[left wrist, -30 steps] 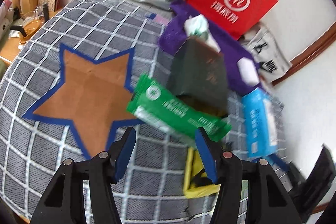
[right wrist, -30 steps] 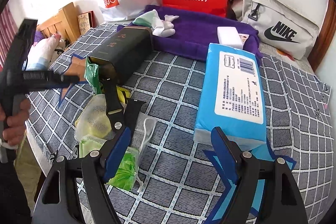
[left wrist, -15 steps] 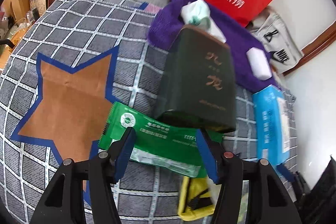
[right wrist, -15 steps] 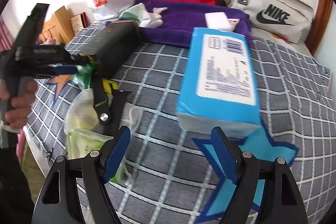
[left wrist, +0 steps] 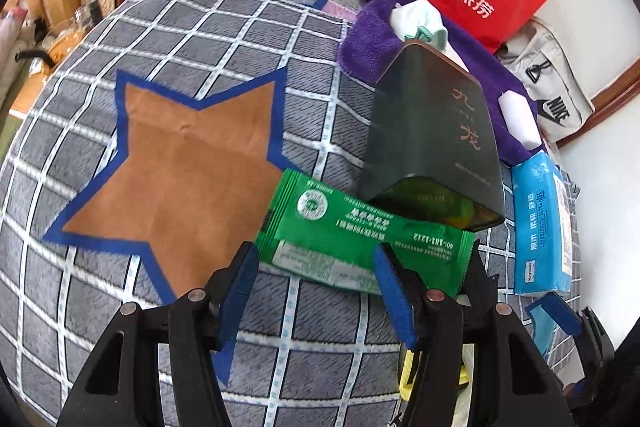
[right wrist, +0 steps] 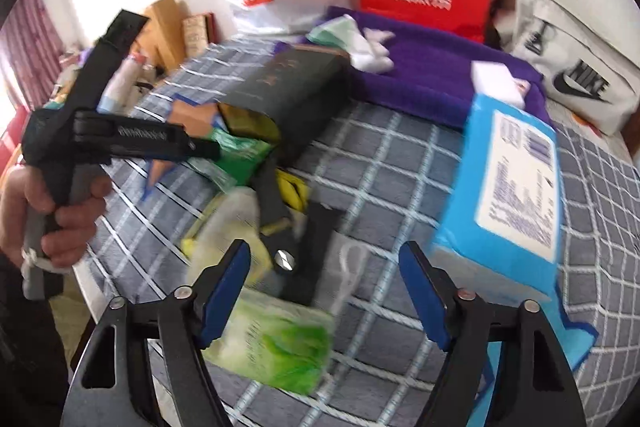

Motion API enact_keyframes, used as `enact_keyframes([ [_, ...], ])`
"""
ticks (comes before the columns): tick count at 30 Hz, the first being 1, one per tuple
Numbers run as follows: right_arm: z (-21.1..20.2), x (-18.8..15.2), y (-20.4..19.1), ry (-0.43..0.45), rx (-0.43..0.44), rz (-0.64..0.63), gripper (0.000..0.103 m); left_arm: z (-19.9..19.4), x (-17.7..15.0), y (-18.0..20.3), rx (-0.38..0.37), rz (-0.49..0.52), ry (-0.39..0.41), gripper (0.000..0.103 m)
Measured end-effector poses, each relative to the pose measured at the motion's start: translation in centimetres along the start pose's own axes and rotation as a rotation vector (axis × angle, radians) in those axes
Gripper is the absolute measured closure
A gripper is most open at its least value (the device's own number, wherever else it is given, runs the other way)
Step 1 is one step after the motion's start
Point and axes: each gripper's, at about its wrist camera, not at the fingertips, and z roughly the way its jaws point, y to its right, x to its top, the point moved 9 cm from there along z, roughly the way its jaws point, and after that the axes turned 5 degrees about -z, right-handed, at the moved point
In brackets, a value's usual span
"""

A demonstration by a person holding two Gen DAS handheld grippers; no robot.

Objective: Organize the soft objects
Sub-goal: 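Move the left tool to the green strip packet while the right tool grasps the black watch strap, then grasp the green strip packet with the left tool while the right tool lifts the black strap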

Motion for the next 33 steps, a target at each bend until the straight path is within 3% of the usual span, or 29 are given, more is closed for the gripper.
enact_keyframes([
  [4,1.8,1.7,-0.9,0.028,0.056,-0.026,0.052,-0.6,-0.9,-0.5,0.001,-0.034,0.005,0.045],
  [9,5.0,2.2,-2.8,-0.015,0.127,-0.107,0.059,-1.4,-2.3,-1.4,0.037,-0.082,0.020,0.045],
  [11,5.5,2.1,-3.3,-0.008,0.094,-0.166,0.079,-1.5,-2.7,-1.5,0.039,-0.102,0.026,0.045],
  [12,5.5,2.0,-3.2,-0.007,0.062,-0.197,0.079,-1.7,-2.9,-1.5,0.034,-0.117,0.032,0.045],
  [19,1.5,1.4,-1.3,0.057,0.141,-0.149,0.079,-1.6,-3.6,-0.4,-0.103,-0.239,0.064,0.045],
  [23,-0.7,0.3,-0.4,0.081,0.154,-0.145,0.079,-1.3,-2.9,0.5,-0.053,-0.244,0.091,0.045],
  [26,-2.3,-0.7,0.2,0.096,0.165,-0.135,0.079,-1.1,-2.0,1.7,-0.071,-0.271,0.094,0.045],
  [33,-4.4,-2.2,1.0,0.110,0.172,-0.119,0.079,0.1,-0.7,1.9,-0.005,-0.349,0.073,0.043],
])
